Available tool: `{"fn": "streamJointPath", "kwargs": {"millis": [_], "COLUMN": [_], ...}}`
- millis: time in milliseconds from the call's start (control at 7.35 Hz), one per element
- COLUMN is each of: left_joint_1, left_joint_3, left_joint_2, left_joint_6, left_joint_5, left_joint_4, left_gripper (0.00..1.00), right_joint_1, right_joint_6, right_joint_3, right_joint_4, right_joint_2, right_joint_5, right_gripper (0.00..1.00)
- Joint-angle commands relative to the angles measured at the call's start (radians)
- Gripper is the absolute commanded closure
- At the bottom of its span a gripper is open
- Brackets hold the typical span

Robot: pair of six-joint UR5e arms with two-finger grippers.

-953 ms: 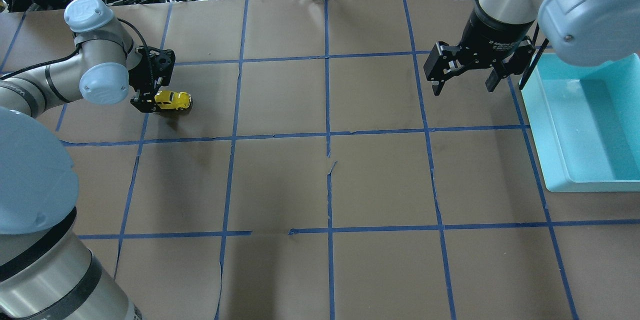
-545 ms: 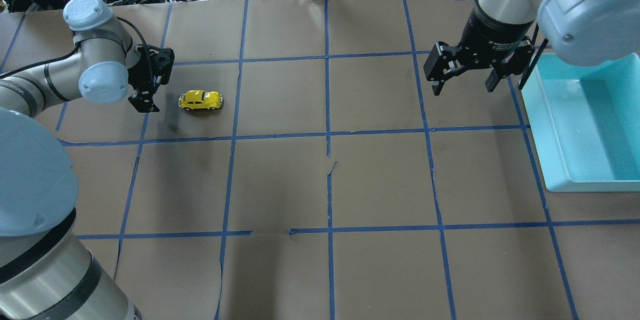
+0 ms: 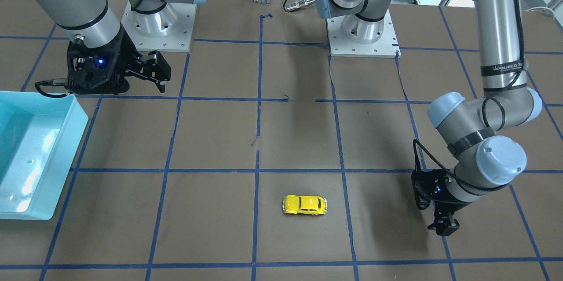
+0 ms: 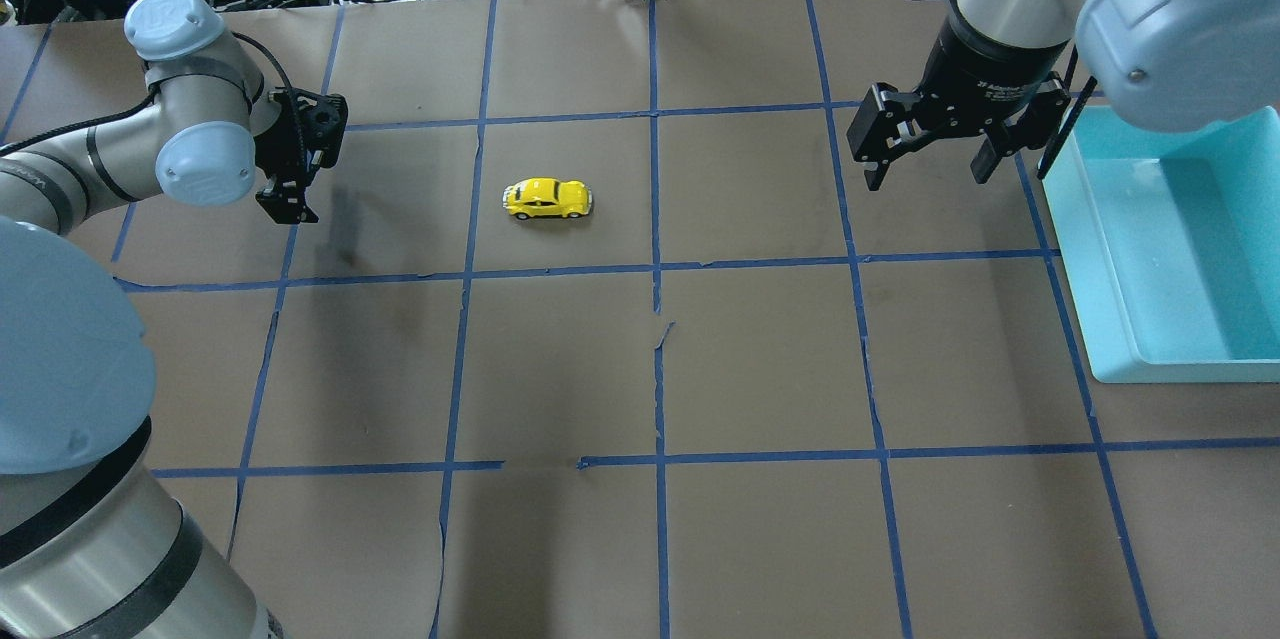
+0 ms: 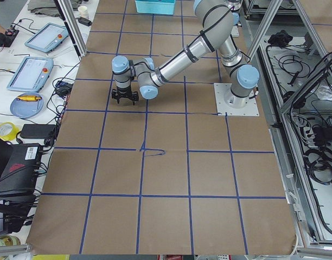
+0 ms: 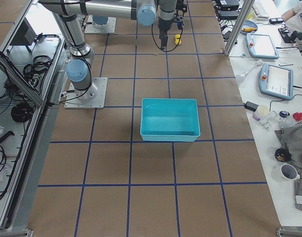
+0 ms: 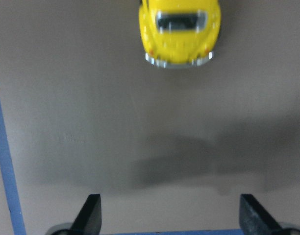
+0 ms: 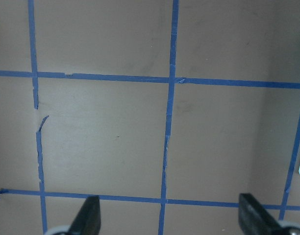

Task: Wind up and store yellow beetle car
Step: 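Push the yellow car with the left gripper toward the table center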

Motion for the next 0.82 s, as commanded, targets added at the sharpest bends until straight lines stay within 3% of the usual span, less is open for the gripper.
{"fn": "streamJointPath", "kwargs": {"millis": [0,681], "left_joint_1": [0.000,-0.001], "left_joint_3": [-0.001,-0.006], "left_joint_2": [0.005,0.015], "left_joint_6": [-0.003,-0.049], "left_joint_5": [0.000,0.003], "left_joint_4": [0.000,-0.002], "left_gripper": [0.00,0.00], "right_joint_1": [-0.001,-0.014], "right_joint_6": [0.000,-0.026], "right_joint_3": [0.000,0.000], "right_joint_4": [0.001,-0.005], "right_joint_2": [0.001,0.003], "right_joint_5": [-0.003,-0.012], "right_gripper": [0.00,0.00]}}
